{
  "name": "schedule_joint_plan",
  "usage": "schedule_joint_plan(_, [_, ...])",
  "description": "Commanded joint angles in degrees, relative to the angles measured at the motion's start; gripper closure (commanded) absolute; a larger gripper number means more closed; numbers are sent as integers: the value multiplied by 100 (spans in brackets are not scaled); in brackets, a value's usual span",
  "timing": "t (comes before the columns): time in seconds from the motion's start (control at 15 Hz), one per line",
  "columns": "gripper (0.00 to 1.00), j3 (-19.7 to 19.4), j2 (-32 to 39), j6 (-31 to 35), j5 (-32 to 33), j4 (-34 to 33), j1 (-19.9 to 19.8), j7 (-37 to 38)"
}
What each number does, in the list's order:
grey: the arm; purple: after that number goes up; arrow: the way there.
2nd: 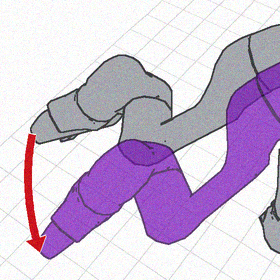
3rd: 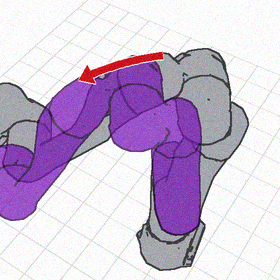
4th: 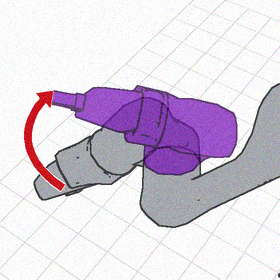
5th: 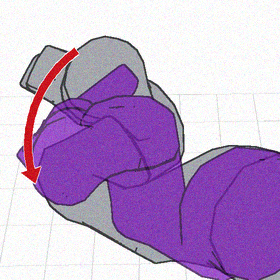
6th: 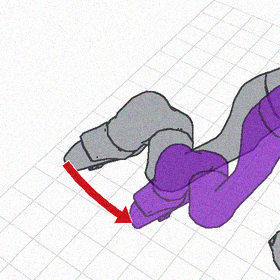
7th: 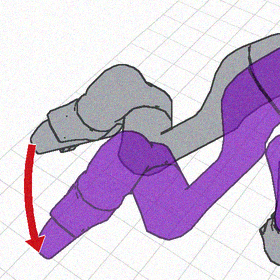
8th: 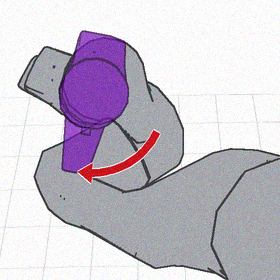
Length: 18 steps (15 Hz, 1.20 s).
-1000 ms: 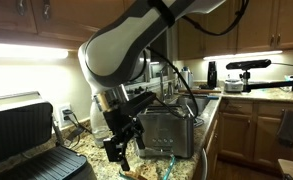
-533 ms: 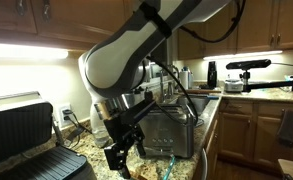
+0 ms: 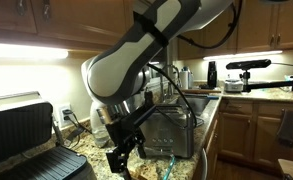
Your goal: Put a slice of bread in the toaster
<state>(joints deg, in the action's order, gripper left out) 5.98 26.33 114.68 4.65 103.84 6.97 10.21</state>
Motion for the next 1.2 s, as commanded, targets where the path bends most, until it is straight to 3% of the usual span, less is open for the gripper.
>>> schedule_joint_plan(0.0, [0, -91, 30, 99, -99, -23, 97, 99])
schedule_joint_plan(1.13, [0, -121, 193, 110, -119, -119, 93, 134])
